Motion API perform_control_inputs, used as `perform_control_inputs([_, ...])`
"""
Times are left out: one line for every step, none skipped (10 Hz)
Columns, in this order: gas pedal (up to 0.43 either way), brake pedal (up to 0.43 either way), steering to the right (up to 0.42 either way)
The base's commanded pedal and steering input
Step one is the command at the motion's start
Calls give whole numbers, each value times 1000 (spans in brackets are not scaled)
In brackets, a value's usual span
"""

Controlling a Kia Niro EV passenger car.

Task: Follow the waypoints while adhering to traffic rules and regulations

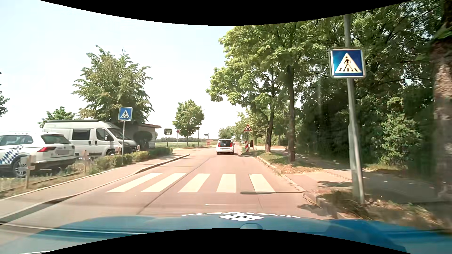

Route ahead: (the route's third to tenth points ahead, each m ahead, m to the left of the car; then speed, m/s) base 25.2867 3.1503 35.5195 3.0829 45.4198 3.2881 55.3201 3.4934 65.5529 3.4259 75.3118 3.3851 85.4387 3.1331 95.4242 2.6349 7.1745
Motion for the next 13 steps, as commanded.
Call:
perform_control_inputs([110,0,-13])
perform_control_inputs([110,0,-16])
perform_control_inputs([110,0,-21])
perform_control_inputs([110,0,-27])
perform_control_inputs([110,0,-27])
perform_control_inputs([110,0,-28])
perform_control_inputs([110,0,-27])
perform_control_inputs([110,0,-26])
perform_control_inputs([110,0,-25])
perform_control_inputs([110,0,-25])
perform_control_inputs([110,0,-23])
perform_control_inputs([110,0,-19])
perform_control_inputs([98,0,-16])
